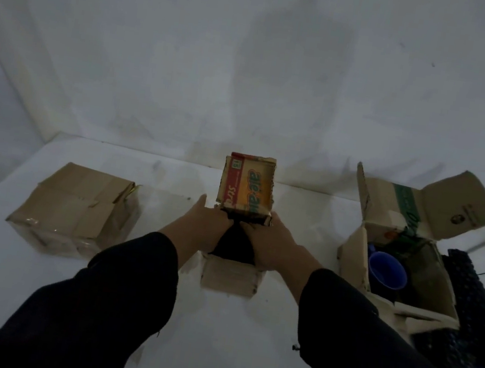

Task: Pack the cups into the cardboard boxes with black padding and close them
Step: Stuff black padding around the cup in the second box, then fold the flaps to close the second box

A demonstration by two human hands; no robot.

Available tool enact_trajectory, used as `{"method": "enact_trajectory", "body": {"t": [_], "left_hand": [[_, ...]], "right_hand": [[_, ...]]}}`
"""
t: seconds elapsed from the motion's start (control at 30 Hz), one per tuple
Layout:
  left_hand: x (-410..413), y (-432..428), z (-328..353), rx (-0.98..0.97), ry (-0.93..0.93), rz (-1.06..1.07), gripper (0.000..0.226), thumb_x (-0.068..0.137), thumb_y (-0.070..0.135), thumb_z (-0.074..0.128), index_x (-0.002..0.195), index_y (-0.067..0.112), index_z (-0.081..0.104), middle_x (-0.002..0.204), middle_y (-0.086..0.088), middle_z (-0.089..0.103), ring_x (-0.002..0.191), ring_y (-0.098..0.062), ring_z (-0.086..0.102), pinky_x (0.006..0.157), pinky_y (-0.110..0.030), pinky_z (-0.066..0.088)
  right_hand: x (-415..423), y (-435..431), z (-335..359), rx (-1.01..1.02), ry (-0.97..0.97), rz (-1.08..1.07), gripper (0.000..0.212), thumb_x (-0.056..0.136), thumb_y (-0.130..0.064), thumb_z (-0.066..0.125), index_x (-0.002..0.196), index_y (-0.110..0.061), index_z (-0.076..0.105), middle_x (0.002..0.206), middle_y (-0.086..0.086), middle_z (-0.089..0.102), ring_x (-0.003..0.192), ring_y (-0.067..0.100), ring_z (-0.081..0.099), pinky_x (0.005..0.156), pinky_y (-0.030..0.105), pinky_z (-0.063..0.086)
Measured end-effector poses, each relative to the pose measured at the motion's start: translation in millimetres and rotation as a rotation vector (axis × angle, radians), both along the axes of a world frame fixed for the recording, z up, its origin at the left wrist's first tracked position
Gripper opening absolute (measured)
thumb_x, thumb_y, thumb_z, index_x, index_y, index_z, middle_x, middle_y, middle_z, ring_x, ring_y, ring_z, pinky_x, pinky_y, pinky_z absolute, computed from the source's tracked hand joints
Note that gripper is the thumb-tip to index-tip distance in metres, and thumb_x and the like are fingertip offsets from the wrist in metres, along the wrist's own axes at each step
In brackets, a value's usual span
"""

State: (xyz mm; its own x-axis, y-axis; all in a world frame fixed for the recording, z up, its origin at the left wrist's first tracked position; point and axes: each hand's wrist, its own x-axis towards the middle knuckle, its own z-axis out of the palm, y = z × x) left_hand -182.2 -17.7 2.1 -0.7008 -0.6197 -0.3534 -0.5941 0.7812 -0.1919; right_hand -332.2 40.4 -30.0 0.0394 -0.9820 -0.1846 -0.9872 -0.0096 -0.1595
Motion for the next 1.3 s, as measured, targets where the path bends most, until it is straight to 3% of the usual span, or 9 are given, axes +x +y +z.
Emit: {"method": "enact_trajectory", "body": {"t": [0.1,0.2,0.4,0.67,0.9,0.97,1.07,1.2,1.3], "left_hand": [[6.9,-4.0,2.1,0.071,0.105,0.015,0.050,0.084,0.019,0.060,0.131,0.020,0.046,0.135,-0.003,0.051,0.126,-0.023,0.047,0.115,-0.047,0.021],[13.8,-8.1,6.4,0.068,0.210,-0.015,0.048,0.078,0.023,0.067,0.124,0.021,0.055,0.125,-0.003,0.057,0.114,-0.022,0.054,0.100,-0.038,0.042],[20.0,-6.0,10.7,0.142,0.375,0.036,0.060,0.075,0.018,0.067,0.133,0.019,0.049,0.129,-0.004,0.055,0.116,-0.022,0.052,0.098,-0.035,0.043],[18.8,-17.0,6.2,0.227,0.888,0.362,0.052,0.077,0.005,0.059,0.128,0.014,0.051,0.116,-0.015,0.055,0.107,-0.029,0.053,0.086,-0.037,0.048],[4.3,-20.8,13.4,0.838,1.122,1.005,0.076,0.088,-0.002,0.054,0.151,0.014,0.013,0.141,-0.012,0.047,0.118,-0.027,0.052,0.086,-0.034,0.046],[2.1,-19.3,14.6,0.851,1.152,1.032,0.067,0.090,-0.001,0.050,0.149,0.014,0.023,0.135,-0.010,0.054,0.116,-0.027,0.055,0.091,-0.033,0.046],[2.2,-15.8,18.9,0.774,1.202,1.020,0.034,0.093,0.000,0.040,0.120,0.012,0.057,0.113,-0.005,0.060,0.082,-0.015,0.056,0.062,-0.017,0.047],[15.2,-12.5,13.0,0.670,1.185,1.017,0.050,0.090,-0.008,0.031,0.124,0.014,0.060,0.132,-0.012,0.053,0.115,-0.027,0.051,0.094,-0.036,0.043],[24.2,-5.7,12.7,0.719,1.215,1.049,0.037,0.092,0.002,0.041,0.119,0.012,0.064,0.107,-0.013,0.059,0.082,-0.023,0.051,0.074,-0.031,0.043]], "right_hand": [[0.2,3.3,11.6,0.005,0.019,0.064,0.047,0.090,-0.031,0.055,0.134,-0.020,0.042,0.137,0.004,0.051,0.125,0.025,0.045,0.106,0.027,0.030],[-0.8,7.9,18.2,0.014,0.060,0.141,0.037,0.088,-0.030,0.056,0.124,-0.019,0.053,0.125,0.002,0.060,0.122,0.023,0.048,0.109,0.031,0.019],[-8.6,8.8,23.4,-0.054,-0.177,0.164,0.026,0.077,-0.018,0.063,0.102,-0.019,0.066,0.104,0.003,0.066,0.099,0.024,0.059,0.087,0.032,0.047],[-19.5,0.1,29.3,-0.471,-0.491,-0.279,0.033,0.084,-0.013,0.063,0.117,-0.012,0.060,0.108,0.008,0.058,0.096,0.018,0.054,0.081,0.030,0.046],[-28.3,-29.9,46.5,-0.068,-1.209,-0.829,0.055,0.099,-0.035,0.044,0.147,-0.018,0.023,0.143,0.010,0.043,0.124,0.026,0.047,0.101,0.039,0.036],[-28.3,-28.9,50.4,-0.074,-1.322,-0.845,0.050,0.100,-0.042,0.034,0.143,-0.017,0.029,0.133,0.009,0.053,0.112,0.025,0.052,0.101,0.042,0.034],[-25.7,-19.4,57.8,-0.103,-1.322,-0.809,0.049,0.101,-0.047,0.026,0.136,-0.016,0.042,0.118,0.005,0.057,0.101,0.022,0.054,0.081,0.032,0.040],[-24.6,1.8,51.1,-0.188,-1.192,-0.749,0.047,0.101,-0.047,0.026,0.114,-0.016,0.058,0.116,0.005,0.060,0.090,0.019,0.055,0.077,0.033,0.043],[-18.7,20.9,47.1,-0.217,-1.218,-0.736,0.043,0.100,-0.044,0.031,0.099,-0.014,0.061,0.093,0.008,0.062,0.074,0.019,0.056,0.064,0.031,0.044]]}}
